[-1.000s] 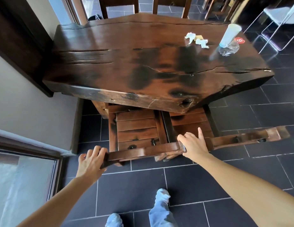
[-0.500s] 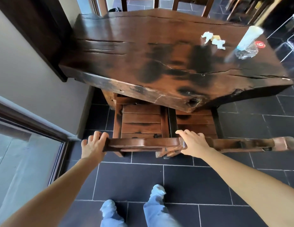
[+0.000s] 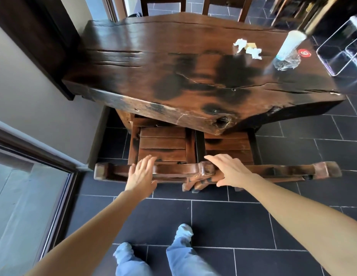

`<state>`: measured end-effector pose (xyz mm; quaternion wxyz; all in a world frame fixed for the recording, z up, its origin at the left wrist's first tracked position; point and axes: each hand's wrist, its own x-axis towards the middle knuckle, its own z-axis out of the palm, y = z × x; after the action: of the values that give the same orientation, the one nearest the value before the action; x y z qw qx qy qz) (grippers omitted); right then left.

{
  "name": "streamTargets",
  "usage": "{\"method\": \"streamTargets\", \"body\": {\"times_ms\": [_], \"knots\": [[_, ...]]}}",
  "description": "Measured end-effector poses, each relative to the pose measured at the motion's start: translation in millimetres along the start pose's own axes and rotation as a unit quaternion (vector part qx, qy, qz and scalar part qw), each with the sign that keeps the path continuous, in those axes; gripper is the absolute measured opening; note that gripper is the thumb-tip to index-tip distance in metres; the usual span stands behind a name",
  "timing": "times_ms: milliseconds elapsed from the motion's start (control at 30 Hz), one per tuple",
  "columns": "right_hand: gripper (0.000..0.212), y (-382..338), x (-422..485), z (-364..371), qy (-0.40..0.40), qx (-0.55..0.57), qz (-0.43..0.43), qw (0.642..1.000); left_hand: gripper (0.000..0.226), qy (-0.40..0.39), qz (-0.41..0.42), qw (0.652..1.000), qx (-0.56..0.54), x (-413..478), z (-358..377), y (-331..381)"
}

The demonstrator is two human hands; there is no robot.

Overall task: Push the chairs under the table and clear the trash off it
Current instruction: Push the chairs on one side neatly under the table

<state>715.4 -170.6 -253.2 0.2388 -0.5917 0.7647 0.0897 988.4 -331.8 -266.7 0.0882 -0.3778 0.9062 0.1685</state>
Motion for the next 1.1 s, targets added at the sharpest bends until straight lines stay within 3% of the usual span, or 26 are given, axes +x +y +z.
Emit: {"method": "streamTargets", "body": {"times_ms": [133,233,367,500,700,867,1100], "knots": [[0.103,1.3,4.8,8.7,0.003,-0.045,-0.020,0.999,0.076,-0.089,0.122,0.988,0.008,17.6,9.0,43.9],[0.097,5.2,6.9,12.1,0.018,-0.064,-0.034,0.997,0.078,-0.118,0.142,0.983,-0.003,28.9,18.2,76.5],[0.091,6.9,9.2,15.5,0.034,-0.082,-0.045,0.995,0.075,-0.123,0.094,0.986,-0.068,48.3,26.7,116.4],[0.084,8.8,10.5,20.6,0.054,-0.083,-0.047,0.994,0.068,-0.180,-0.043,0.965,-0.188,71.3,32.9,146.1],[0.101,15.3,7.4,16.9,0.041,-0.063,-0.075,0.994,0.061,-0.182,-0.061,0.957,-0.218,75.8,40.0,141.7],[0.089,15.2,-10.8,38.6,0.147,0.104,0.117,0.977,0.053,-0.161,-0.037,0.969,-0.186,72.0,31.4,148.0],[0.068,4.5,-10.3,40.1,0.155,0.148,0.160,0.964,0.050,-0.162,-0.014,0.971,-0.173,72.6,29.5,149.2]]}}
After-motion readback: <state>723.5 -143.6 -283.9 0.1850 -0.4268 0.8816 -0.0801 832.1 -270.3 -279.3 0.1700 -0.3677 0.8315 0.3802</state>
